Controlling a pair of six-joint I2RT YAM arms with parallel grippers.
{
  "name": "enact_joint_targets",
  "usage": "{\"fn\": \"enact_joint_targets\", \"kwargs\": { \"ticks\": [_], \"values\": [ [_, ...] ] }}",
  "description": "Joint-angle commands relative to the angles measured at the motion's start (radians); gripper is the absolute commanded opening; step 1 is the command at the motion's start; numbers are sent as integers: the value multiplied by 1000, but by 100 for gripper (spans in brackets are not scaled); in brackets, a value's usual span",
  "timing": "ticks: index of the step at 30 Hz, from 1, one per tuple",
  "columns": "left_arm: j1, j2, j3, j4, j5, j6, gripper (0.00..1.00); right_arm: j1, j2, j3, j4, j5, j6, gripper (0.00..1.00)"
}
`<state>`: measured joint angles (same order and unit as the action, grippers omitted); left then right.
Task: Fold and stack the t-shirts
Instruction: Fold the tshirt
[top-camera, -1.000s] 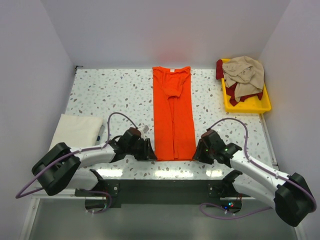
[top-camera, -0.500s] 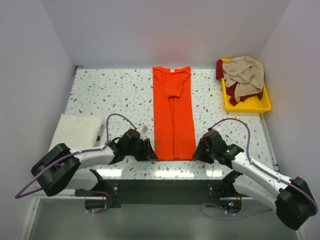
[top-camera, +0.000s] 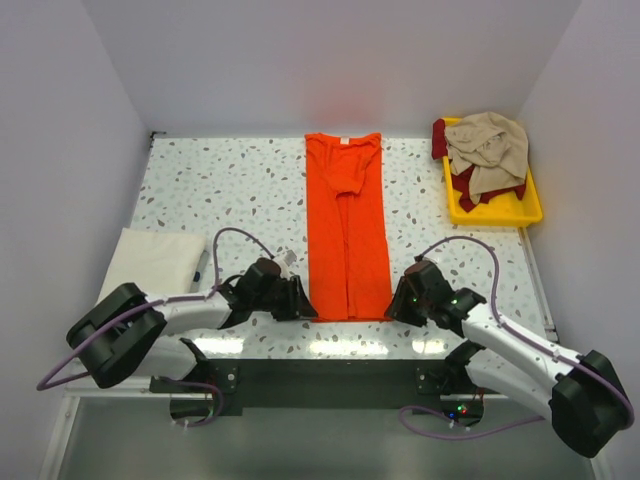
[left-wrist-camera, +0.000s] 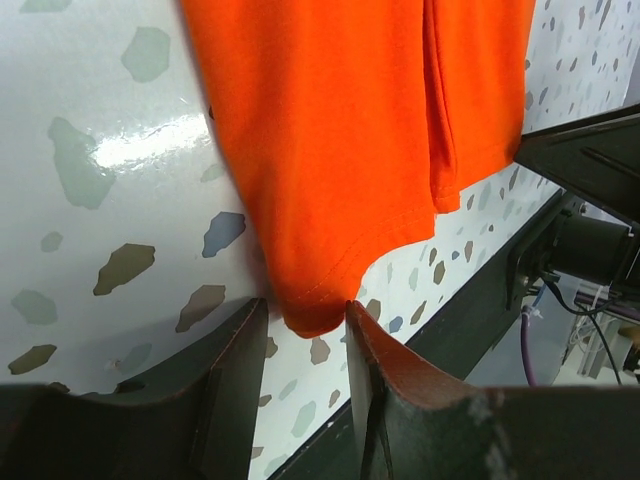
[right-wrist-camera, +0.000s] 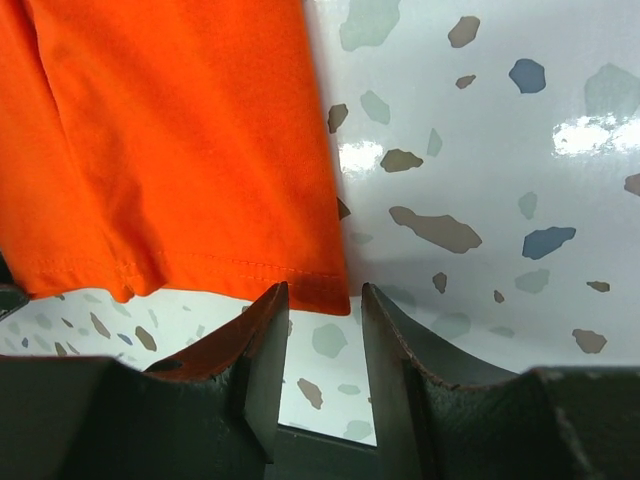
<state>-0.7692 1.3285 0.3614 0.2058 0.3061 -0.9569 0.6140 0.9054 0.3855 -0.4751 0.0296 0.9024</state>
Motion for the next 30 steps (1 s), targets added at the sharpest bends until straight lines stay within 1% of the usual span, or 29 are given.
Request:
{"fn": "enact_joint_targets", "kwargs": {
  "ticks": [1, 5, 7, 10, 11, 12, 13, 14, 15, 18, 20, 23, 26, 27, 29, 30],
  "values": [
    [-8, 23, -4, 47, -1, -13, 41, -5, 21, -19, 42, -19, 16, 39],
    [-16, 32, 5, 9, -25, -11, 38, -7, 39, -31, 61, -26, 18, 37],
    [-22, 38, 8, 6, -32, -9, 37, -5, 46, -37, 75, -28, 16, 35],
    [-34, 57, 16, 7, -38, -16, 33, -5, 69, -39, 101, -51, 9, 31],
    [-38, 66, 17, 9, -38, -19, 29, -5, 82, -39, 113, -62, 7, 29],
    [-42, 70, 20, 9, -39, -19, 26, -5, 90, -40, 121, -69, 7, 27],
    [-47, 77, 27, 4, -39, -19, 24, -3, 95, -40, 125, -77, 6, 24],
    [-47, 81, 30, -2, -42, -19, 18, -3, 101, -42, 134, -91, 6, 20],
    [-50, 80, 34, -9, -45, -13, 16, -3, 107, -43, 135, -99, 4, 12],
    [-51, 63, 45, -48, -61, 1, 6, -3, 98, -48, 129, -121, 6, 0],
    [-53, 48, 62, -98, -67, 15, 0, -2, 70, -54, 119, -135, 3, 0],
    [-56, 17, 68, -161, -79, 38, 0, 23, 32, -59, 92, -143, 15, 0],
    [-62, -30, 60, -218, -93, 53, 0, 87, -5, -63, 63, -112, 46, 0],
    [-65, -44, 59, -267, -94, 61, 0, 136, -13, -63, 56, -100, 73, 0],
    [-82, -89, 53, -299, -104, 61, 0, 199, -36, -59, 35, -57, 107, 0],
    [-93, -104, 53, -331, -114, 58, 0, 252, -42, -56, 26, -44, 142, 0]
  ]
}}
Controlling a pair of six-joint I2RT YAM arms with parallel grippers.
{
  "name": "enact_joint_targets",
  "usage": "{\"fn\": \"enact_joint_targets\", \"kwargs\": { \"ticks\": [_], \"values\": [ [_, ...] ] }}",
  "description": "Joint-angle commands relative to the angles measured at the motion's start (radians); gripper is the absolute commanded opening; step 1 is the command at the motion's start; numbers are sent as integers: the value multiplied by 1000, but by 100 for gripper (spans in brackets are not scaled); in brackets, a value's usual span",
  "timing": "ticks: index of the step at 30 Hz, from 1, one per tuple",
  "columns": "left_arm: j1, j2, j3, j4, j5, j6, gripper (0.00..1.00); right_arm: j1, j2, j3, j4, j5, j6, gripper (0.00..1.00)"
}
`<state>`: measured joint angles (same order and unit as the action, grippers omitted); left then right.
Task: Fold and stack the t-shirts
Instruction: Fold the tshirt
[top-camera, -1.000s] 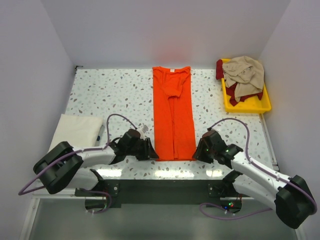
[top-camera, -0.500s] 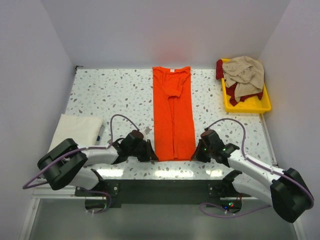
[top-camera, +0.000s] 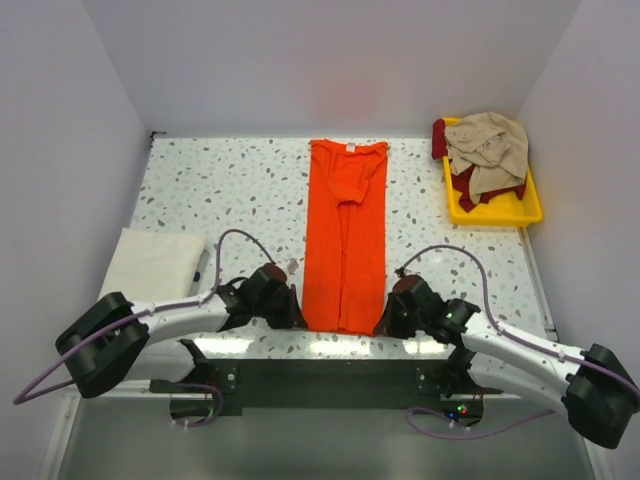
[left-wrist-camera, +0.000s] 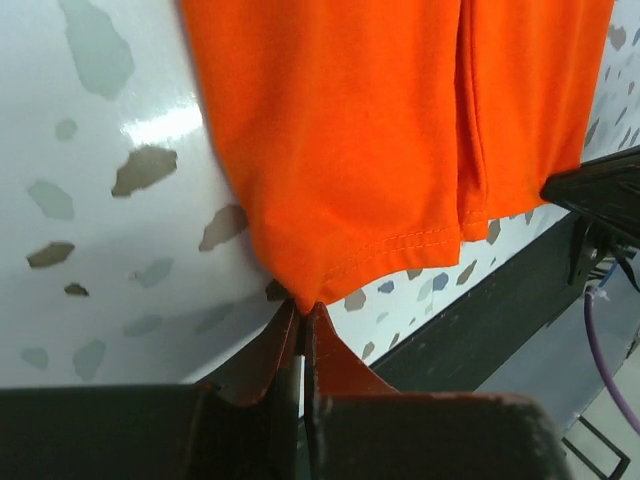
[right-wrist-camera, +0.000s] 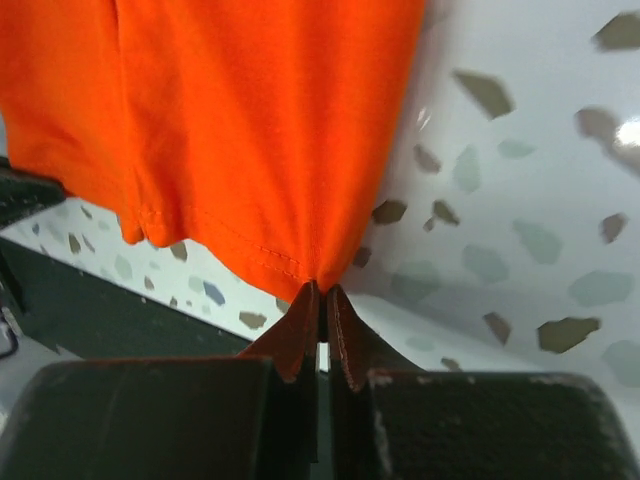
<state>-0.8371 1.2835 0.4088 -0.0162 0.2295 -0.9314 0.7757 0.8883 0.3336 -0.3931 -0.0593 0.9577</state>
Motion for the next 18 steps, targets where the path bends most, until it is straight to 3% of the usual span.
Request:
{"fn": "enact_joint_targets", "kwargs": {
  "ticks": [1, 8, 14, 18],
  "values": [
    [-45, -75, 2, -123, -45, 29, 0, 114, -31, -2, -65, 53, 102, 0],
    [-65, -155, 56, -183, -93, 40, 0, 151, -86, 117, -197, 165, 92, 0],
    [-39, -12, 245, -166, -89, 115, 0, 137, 66, 294, -175, 256, -9, 0],
    [29, 85, 391, -127, -64, 150, 0, 6, 182, 381, -81, 181, -88, 0]
  ]
}}
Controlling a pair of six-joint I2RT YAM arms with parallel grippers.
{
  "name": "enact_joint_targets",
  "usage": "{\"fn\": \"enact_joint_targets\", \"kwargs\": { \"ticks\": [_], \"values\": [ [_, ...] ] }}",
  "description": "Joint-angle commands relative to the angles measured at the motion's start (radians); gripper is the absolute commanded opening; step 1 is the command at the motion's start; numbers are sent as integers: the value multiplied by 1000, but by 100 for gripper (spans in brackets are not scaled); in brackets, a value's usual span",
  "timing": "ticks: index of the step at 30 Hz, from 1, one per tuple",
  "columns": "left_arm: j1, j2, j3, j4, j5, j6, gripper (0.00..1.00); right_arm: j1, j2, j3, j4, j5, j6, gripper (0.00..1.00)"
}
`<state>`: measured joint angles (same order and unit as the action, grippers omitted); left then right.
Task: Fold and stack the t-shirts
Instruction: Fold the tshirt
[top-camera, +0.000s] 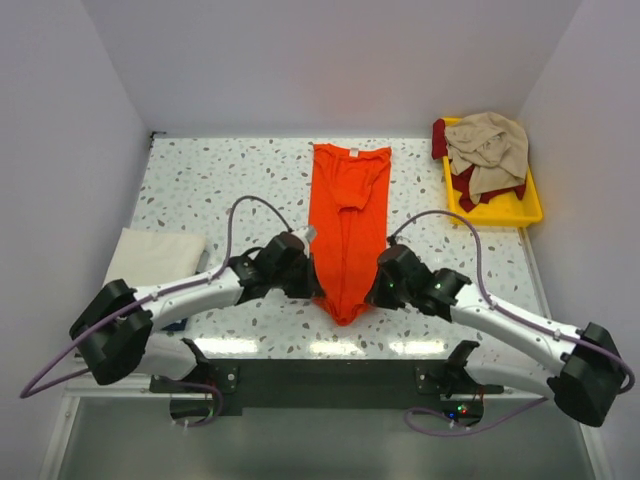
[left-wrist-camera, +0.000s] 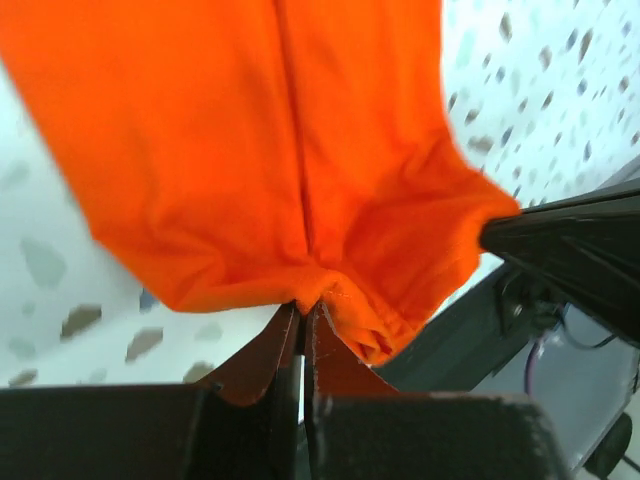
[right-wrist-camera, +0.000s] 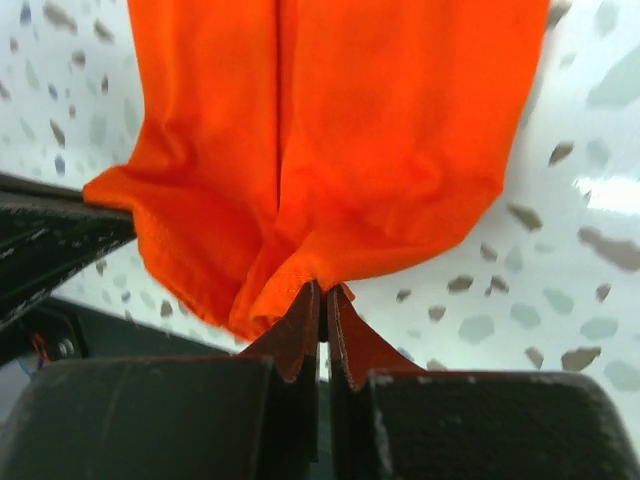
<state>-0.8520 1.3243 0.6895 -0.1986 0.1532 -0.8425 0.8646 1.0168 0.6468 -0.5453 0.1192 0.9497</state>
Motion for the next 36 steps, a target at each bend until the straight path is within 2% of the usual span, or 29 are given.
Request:
{"fn": "enact_joint_targets", "kwargs": {
  "ticks": [1, 6, 11, 22, 29, 36],
  "values": [
    [56, 85, 139, 57, 14, 65, 0, -107, 99, 83, 91, -4, -92, 0],
    [161, 231, 298, 99, 63, 51, 0, -203, 270, 246, 140, 16, -181, 0],
    [217, 361, 424, 96, 16, 43, 0, -300, 455, 353, 194, 7, -229, 0],
    [355, 575, 645, 57, 12, 66, 0, -440, 709, 576, 234, -50, -256, 0],
    [401, 661, 740, 44, 54, 92, 0, -507, 767, 622, 243, -105, -258, 0],
    [418, 679, 752, 48, 68, 103, 0, -561, 753, 603, 263, -138, -256, 0]
  ]
}}
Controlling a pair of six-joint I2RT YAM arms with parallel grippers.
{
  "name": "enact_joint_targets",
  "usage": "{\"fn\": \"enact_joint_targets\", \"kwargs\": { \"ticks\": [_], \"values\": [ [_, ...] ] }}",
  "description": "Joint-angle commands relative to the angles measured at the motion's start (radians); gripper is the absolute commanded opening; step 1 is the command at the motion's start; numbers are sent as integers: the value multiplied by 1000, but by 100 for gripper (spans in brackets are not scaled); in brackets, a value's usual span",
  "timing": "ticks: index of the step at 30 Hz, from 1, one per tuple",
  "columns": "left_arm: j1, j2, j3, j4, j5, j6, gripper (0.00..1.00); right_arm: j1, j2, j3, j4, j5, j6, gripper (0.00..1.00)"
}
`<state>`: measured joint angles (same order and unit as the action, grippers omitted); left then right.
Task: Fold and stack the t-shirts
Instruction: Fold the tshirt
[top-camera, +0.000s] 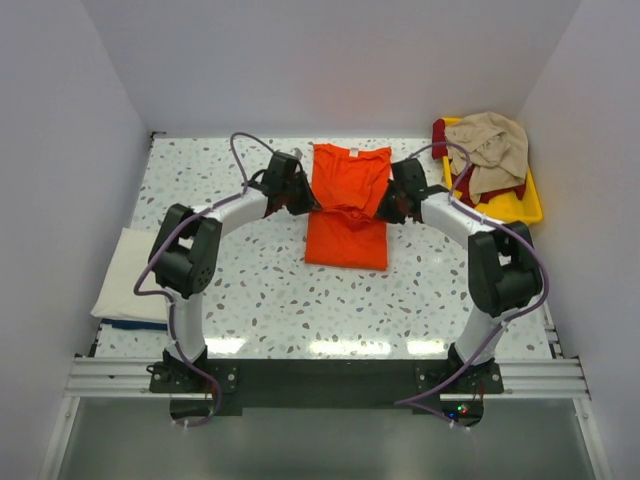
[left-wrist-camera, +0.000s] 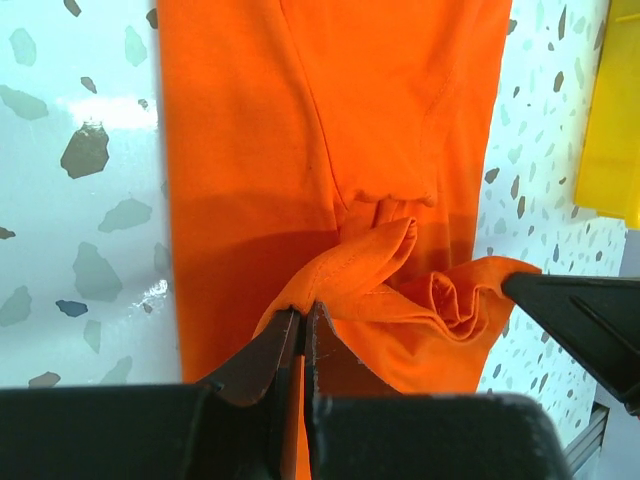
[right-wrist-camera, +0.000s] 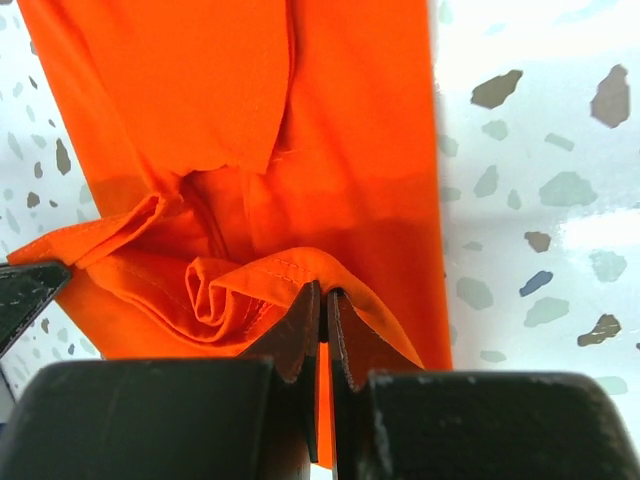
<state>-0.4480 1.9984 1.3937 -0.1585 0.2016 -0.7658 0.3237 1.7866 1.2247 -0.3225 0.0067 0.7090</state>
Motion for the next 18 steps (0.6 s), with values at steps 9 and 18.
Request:
{"fn": "enact_joint_targets", "kwargs": {
  "ticks": [9, 18],
  "values": [
    [32, 48, 77, 14, 41, 36, 0, -46, 22, 68, 37, -68, -23, 0],
    [58, 47, 99, 34, 50, 75, 28, -80, 65, 114, 56, -125, -43, 20]
  ]
}}
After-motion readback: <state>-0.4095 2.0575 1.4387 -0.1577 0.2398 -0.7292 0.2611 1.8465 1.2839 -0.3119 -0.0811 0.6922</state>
